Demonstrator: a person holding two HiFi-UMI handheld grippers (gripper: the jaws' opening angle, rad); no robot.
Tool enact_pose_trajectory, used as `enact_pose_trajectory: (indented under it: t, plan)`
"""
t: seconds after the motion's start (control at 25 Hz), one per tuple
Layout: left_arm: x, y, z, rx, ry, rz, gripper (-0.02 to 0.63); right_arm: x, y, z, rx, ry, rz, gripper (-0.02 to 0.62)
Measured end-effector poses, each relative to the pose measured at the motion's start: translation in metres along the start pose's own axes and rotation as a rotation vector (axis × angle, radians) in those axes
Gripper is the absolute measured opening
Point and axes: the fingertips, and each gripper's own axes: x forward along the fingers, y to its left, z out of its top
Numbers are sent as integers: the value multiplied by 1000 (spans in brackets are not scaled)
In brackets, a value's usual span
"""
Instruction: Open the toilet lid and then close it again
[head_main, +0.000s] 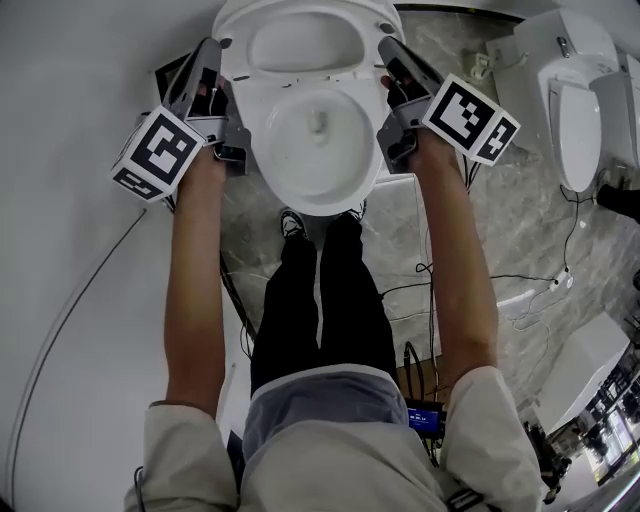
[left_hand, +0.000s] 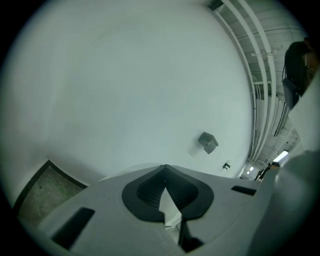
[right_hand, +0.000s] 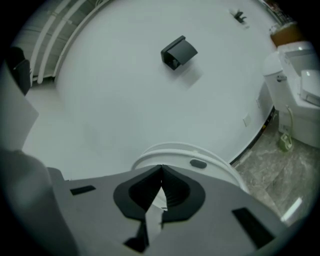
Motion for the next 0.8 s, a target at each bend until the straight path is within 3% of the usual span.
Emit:
enact_pose_trajectory:
  t: [0.16,0.28,0.4,0.48,0.52,0.6,0.8]
  plan:
    - [-4,-9,2,158,38,8,5,3,14,5,-191,51,-9,9]
    - [1,-13,10,396,100,3,6,11,26,13,-409,106,-5,11]
    - [15,-21,16,621,179,-59,8,24,33,24,-668,194,9,12]
    - [20,-26,18,659,202,-93,8,34,30,31,-803,255,21,32]
    - [20,-27,19,665,201,-95,6,40,27,32,-852,288,33,117]
    - [18,-28,16,664,198,-91,6,51,21,32,-929,354,58,168]
    - [12,-41,5,601,187,-116,6,80,8,30,-1016,510,146,243]
